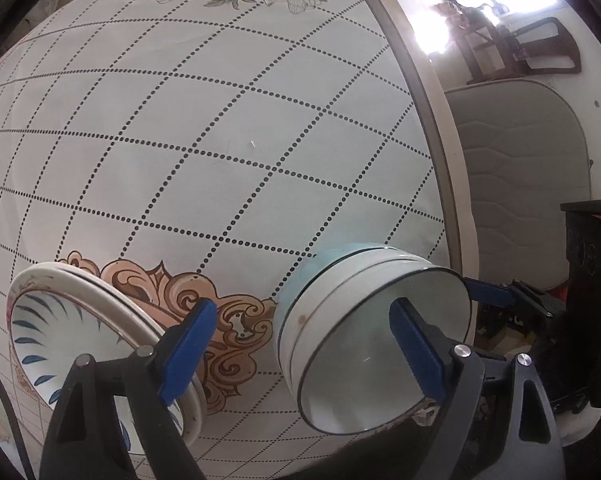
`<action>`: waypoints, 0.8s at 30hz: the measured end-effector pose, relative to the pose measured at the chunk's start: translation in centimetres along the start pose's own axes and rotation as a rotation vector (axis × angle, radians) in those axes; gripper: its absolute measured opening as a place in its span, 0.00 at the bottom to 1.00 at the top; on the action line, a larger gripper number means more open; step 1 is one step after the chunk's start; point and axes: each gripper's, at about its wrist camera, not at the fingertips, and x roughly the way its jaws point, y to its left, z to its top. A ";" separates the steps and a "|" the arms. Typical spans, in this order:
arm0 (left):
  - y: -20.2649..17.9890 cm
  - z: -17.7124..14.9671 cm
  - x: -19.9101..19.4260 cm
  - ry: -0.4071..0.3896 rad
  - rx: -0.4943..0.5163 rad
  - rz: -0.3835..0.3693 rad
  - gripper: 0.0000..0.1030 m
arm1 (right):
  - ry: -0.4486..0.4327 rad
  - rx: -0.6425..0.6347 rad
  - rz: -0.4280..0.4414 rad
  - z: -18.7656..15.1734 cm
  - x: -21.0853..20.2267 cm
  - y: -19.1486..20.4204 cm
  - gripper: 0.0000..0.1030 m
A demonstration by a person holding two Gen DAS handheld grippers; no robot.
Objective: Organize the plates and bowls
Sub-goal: 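Grasp the nested bowl stack rim with both grippers, then lift the nested bowl stack toward the plate stack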
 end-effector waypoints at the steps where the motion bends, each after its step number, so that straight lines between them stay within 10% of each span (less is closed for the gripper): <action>1: 0.0 0.3 0.5 0.019 0.003 -0.004 0.86 | 0.009 0.010 0.017 0.2 0.5 -0.2 1.00; 24: -0.7 1.7 4.4 0.115 0.015 -0.123 0.70 | 0.119 0.077 0.203 2.1 7.2 -0.1 0.97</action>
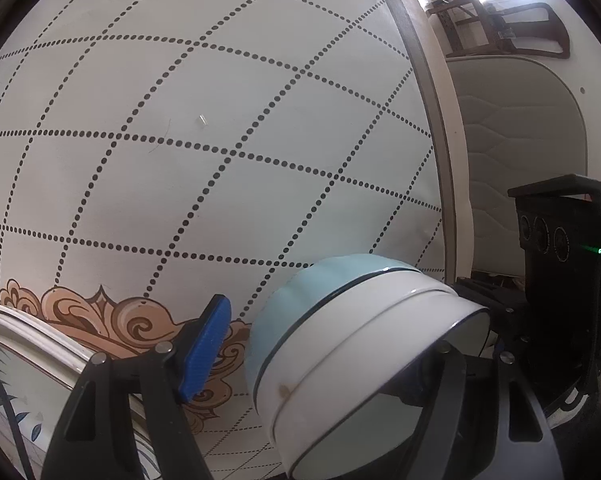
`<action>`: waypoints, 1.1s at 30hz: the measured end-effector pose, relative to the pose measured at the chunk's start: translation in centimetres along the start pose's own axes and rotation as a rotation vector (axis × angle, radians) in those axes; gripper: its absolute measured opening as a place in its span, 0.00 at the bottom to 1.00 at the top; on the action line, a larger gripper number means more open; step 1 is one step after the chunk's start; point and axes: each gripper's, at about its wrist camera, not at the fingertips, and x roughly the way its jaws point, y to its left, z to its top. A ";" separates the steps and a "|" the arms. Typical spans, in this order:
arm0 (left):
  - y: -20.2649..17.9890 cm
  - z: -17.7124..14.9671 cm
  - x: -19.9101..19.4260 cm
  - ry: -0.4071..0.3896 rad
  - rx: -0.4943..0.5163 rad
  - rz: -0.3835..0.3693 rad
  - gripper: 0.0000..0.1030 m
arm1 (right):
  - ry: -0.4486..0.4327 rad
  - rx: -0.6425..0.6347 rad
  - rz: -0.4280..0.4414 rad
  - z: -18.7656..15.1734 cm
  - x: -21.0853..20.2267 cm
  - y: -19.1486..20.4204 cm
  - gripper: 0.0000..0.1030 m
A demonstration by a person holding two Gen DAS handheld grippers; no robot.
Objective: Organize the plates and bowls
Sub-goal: 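Lift the nested bowl stack toward the plate stack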
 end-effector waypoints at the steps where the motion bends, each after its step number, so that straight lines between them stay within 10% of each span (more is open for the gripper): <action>1: 0.1 0.1 0.0 0.003 -0.003 -0.010 0.70 | 0.001 0.000 0.005 0.0 0.2 0.1 0.97; 12: -0.3 0.0 0.2 0.009 -0.001 -0.048 0.64 | 0.020 0.014 0.064 0.3 1.7 0.5 0.64; 33: 2.3 -1.1 -1.9 -0.005 0.014 -0.046 0.47 | -0.019 0.005 0.108 0.0 0.7 -0.7 0.54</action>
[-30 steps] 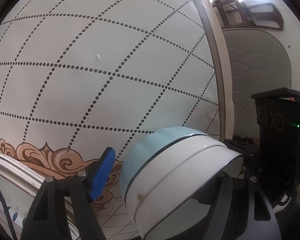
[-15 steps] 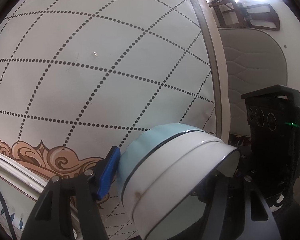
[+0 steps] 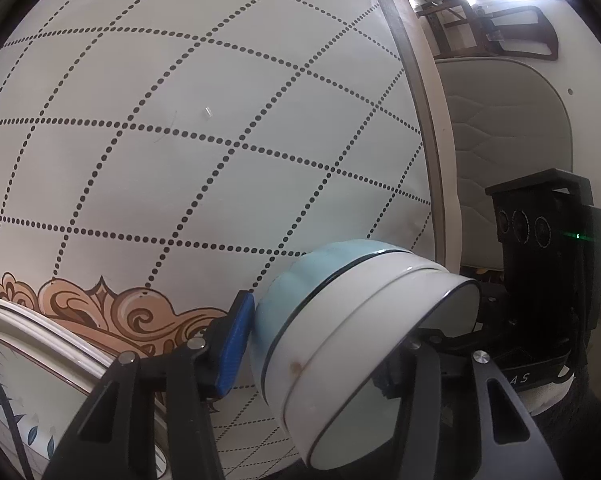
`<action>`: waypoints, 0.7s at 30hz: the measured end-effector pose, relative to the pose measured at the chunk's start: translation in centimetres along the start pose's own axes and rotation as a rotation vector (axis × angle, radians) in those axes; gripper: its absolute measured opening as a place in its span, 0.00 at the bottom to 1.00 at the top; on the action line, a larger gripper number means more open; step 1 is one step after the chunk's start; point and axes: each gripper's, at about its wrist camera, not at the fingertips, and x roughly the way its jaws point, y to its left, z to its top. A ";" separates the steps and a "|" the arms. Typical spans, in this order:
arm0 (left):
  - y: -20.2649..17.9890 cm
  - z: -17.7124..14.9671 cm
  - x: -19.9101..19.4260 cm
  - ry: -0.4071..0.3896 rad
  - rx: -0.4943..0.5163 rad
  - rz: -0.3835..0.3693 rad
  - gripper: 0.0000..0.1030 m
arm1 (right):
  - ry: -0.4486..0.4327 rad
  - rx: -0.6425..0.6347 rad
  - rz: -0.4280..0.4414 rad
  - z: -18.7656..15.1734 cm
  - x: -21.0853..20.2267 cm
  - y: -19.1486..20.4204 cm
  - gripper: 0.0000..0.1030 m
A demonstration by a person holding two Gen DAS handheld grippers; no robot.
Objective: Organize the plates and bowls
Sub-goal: 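Carry the nested bowls over the plate stack and lower them onto it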
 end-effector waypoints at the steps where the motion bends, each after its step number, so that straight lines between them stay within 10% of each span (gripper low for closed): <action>1: 0.0 0.0 0.0 -0.002 -0.002 0.000 0.47 | -0.001 0.000 0.001 0.0 -0.1 -0.1 0.54; 21: -0.5 -0.5 -0.6 -0.026 -0.023 0.023 0.47 | -0.005 0.012 0.034 -0.1 -1.0 -0.3 0.53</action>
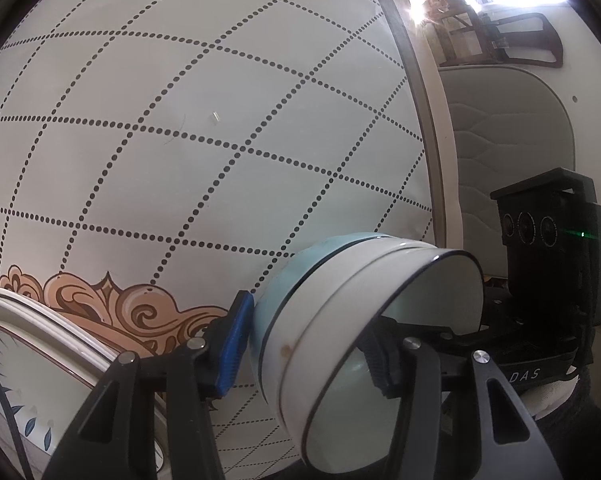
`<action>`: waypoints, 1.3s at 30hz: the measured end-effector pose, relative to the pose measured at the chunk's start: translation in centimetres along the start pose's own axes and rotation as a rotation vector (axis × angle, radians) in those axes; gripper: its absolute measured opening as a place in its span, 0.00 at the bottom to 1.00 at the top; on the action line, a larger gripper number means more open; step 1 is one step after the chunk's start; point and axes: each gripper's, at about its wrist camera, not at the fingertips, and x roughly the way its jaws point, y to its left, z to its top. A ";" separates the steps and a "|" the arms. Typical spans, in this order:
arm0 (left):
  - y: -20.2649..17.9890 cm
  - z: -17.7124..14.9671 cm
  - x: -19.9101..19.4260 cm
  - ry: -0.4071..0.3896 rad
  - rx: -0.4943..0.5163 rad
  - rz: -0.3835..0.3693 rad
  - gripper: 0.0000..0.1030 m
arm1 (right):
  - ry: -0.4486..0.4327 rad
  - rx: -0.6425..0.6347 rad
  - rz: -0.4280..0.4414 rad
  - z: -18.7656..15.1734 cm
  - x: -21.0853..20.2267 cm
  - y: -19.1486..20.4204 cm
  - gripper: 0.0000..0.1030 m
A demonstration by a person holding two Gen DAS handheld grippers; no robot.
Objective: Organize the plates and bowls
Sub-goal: 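Carry the nested bowls over the plate stack and lower them onto it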
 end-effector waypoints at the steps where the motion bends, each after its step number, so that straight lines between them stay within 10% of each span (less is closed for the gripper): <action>1: 0.0 0.0 -0.1 -0.003 0.000 0.001 0.47 | -0.004 -0.008 -0.005 0.1 -0.1 0.2 0.53; 39: 5.9 -4.2 -10.1 -0.197 -0.070 -0.012 0.47 | -0.014 -0.217 -0.037 -0.3 0.0 13.9 0.52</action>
